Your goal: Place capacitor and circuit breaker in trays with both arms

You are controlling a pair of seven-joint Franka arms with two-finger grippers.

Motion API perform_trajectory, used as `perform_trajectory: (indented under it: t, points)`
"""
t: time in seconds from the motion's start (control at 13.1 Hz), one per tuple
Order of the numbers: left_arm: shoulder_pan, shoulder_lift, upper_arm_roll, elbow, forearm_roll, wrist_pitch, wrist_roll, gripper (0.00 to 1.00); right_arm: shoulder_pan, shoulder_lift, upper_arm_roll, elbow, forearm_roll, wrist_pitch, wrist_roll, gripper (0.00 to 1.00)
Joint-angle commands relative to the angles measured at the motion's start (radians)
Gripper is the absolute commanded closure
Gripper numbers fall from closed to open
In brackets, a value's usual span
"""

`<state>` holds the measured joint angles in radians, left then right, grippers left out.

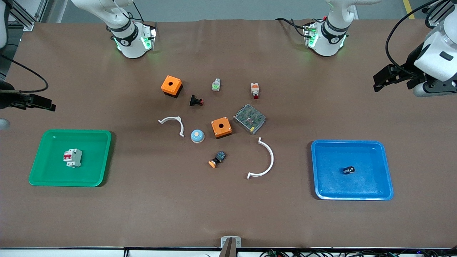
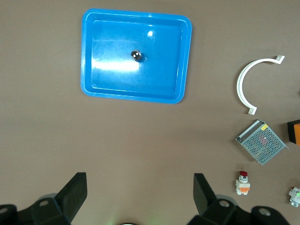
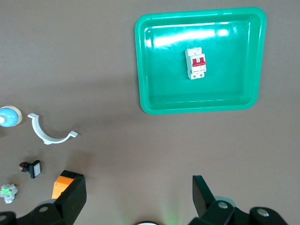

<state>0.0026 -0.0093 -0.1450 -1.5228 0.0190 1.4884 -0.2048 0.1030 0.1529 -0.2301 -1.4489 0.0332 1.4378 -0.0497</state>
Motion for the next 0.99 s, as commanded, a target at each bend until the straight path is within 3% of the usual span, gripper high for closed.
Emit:
perform_trajectory:
  t: [0.0, 0.31, 0.61, 0.76, 0.92]
  points:
    - [0.007, -0.031, 0.002, -0.025, -0.011, -0.007, 0.015, 0.00, -0.008, 0.027, 0.011, 0.055, 0.002, -0.037, 0.001, 0.00]
    - [0.008, -0.041, 0.001, -0.043, -0.013, 0.001, 0.067, 0.00, 0.006, 0.008, 0.017, 0.033, 0.013, -0.057, 0.011, 0.00]
    - [0.008, -0.046, 0.004, -0.059, -0.004, 0.015, 0.125, 0.00, -0.011, -0.077, 0.026, -0.054, 0.007, -0.043, 0.010, 0.00]
    - [0.008, -0.069, 0.002, -0.089, 0.002, 0.016, 0.125, 0.00, -0.113, -0.136, 0.136, -0.077, 0.001, -0.043, 0.010, 0.00]
    - [0.008, -0.089, 0.001, -0.109, 0.002, 0.029, 0.125, 0.00, -0.115, -0.186, 0.146, -0.093, -0.016, -0.045, 0.010, 0.00]
